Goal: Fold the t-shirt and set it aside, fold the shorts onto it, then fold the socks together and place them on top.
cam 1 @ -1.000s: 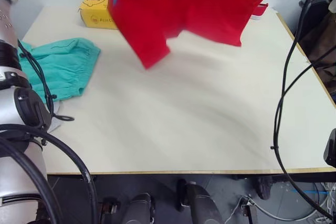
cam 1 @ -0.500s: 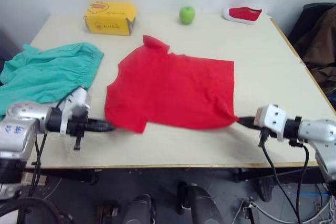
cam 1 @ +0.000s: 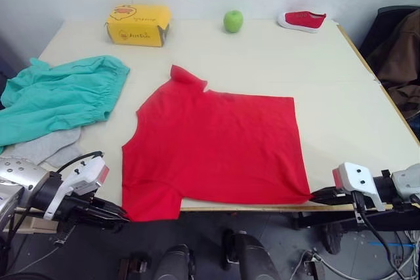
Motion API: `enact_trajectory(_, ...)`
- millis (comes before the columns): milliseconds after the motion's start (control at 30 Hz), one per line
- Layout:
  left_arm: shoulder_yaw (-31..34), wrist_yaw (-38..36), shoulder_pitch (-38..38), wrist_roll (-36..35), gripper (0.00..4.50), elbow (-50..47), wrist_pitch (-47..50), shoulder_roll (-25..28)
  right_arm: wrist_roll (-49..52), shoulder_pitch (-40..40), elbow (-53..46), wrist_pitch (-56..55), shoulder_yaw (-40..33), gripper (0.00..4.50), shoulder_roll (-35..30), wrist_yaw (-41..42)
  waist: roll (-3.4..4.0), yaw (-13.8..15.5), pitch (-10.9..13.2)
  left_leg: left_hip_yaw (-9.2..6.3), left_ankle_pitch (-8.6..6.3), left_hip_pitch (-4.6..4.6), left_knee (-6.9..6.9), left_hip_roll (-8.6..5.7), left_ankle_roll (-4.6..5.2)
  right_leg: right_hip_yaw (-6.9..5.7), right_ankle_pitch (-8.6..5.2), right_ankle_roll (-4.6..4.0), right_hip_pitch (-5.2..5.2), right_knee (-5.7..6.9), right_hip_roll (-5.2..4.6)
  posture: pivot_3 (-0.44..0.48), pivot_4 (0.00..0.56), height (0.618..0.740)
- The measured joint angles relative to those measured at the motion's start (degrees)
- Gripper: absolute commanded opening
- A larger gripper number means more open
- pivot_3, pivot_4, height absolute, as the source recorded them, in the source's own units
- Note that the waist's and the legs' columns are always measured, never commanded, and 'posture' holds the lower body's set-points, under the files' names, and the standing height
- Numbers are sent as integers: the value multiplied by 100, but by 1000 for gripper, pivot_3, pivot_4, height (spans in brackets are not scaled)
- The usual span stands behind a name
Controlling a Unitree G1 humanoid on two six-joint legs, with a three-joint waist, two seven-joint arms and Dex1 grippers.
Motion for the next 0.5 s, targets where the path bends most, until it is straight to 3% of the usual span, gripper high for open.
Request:
enact_trajectory(67, 19, 5, -347, -239, 0, 114, 204, 6, 190, -6, -1, 307, 0, 14, -25, 135, 0, 36, 0, 0, 0, -2, 3, 0, 0, -1, 0, 0, 1, 1, 0, 0, 150, 740)
enact_trajectory(233, -341, 365, -2146, -394, 0, 1105, 649, -471, 816, -519, 18, 1615, 55, 14, -217, 454, 2, 93, 0, -3, 0, -2, 4, -1, 2, -5, 2, 2, 5, 2, -1, 0, 150, 740)
enact_trajectory(500, -1617, 948, -3814, 647, 0, 2739, 222, -1605, 919, -2034, 812, 2895, 938, 14, 65, 572, 1, 66, 1, -2, 1, -9, 4, 0, -5, -13, 1, 1, -5, 5, 4, 0, 150, 740)
